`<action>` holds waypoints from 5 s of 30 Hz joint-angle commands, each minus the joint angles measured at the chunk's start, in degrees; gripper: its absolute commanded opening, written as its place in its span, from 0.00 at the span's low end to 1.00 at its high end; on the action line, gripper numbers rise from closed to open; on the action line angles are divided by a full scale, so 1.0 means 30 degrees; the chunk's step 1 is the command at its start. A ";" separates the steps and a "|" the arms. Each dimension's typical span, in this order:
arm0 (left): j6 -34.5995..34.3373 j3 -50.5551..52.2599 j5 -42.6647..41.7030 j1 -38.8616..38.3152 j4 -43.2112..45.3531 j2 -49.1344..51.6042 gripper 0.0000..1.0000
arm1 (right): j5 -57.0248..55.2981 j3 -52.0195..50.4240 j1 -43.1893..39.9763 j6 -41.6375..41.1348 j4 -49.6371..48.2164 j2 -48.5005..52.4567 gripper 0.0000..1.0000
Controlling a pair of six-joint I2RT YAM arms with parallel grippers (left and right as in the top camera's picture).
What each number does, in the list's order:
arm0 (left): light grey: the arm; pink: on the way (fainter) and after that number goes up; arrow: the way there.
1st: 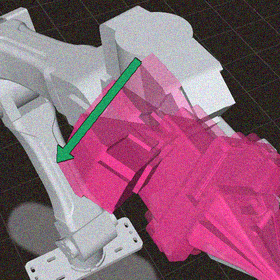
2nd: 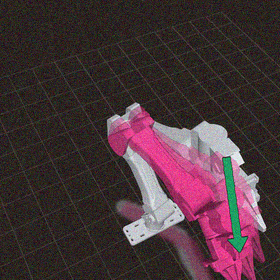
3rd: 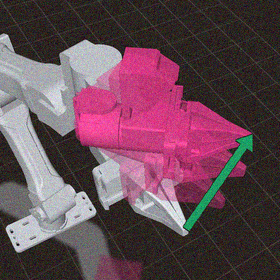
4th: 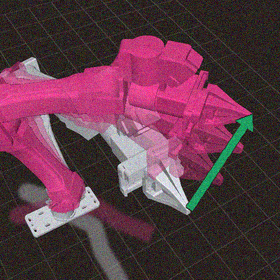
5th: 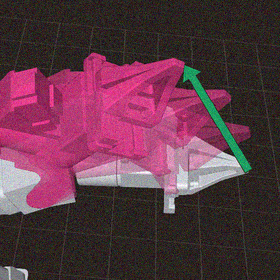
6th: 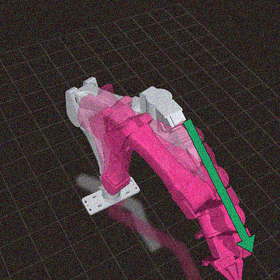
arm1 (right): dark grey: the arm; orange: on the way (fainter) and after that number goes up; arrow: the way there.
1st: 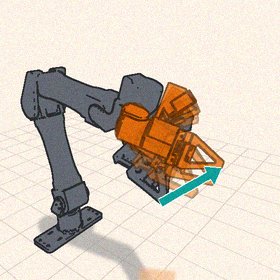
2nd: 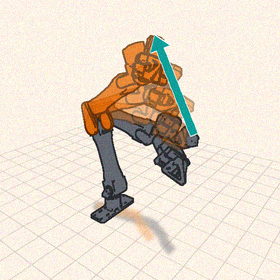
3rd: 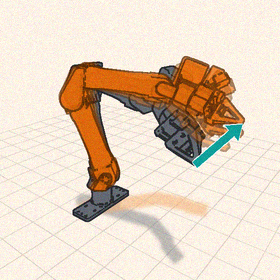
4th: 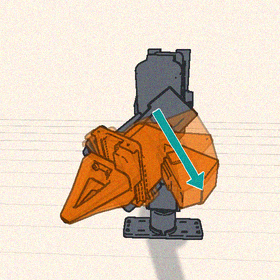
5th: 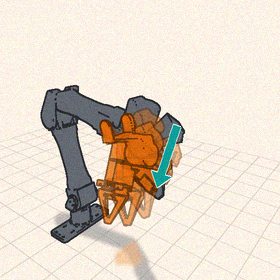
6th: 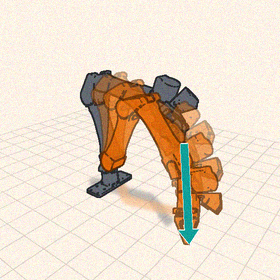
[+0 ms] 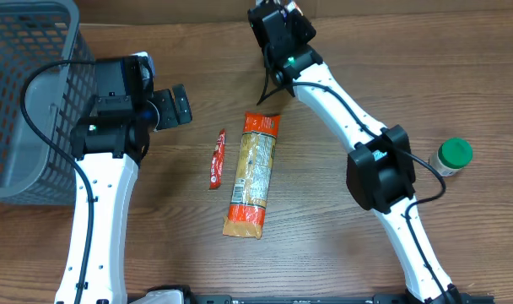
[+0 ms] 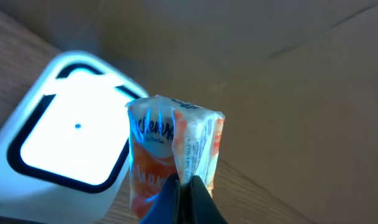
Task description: Scan the item barcode
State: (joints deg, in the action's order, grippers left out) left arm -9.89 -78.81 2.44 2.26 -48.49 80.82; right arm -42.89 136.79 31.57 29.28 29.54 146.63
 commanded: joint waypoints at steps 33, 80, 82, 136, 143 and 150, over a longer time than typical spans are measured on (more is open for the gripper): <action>0.0240 -0.0102 0.0248 -0.0007 0.0022 0.0102 1.00 | 0.0393 0.0284 -0.0780 -0.6120 0.5049 -0.6244 0.04; 0.0240 -0.0102 0.0248 -0.0007 0.0022 0.0102 1.00 | 0.9799 -1.3493 -1.1169 -1.1679 1.5329 -1.0688 0.04; 0.0240 -0.0102 0.0248 -0.0007 0.0022 0.0102 1.00 | 0.9799 -1.3493 -1.1169 -1.1679 1.5438 -1.0688 0.09; 0.0240 -0.0102 0.0248 -0.0015 0.0022 0.0102 1.00 | 2.1369 -2.0130 -0.5042 -1.3311 1.1162 -1.0688 0.41; 0.0240 -0.0102 0.0248 -0.0007 0.0015 0.0102 1.00 | 1.7646 -1.8695 -0.4328 -1.4265 1.1890 -1.1774 0.41; 0.0240 -0.0102 0.0248 -0.0007 0.0022 0.0102 1.00 | 1.7901 -1.8593 -0.4277 -1.4265 1.3806 -1.4236 0.36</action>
State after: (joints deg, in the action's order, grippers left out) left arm -9.89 -78.81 2.46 2.26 -48.47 80.82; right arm 11.38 79.09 18.79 -12.95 68.60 108.22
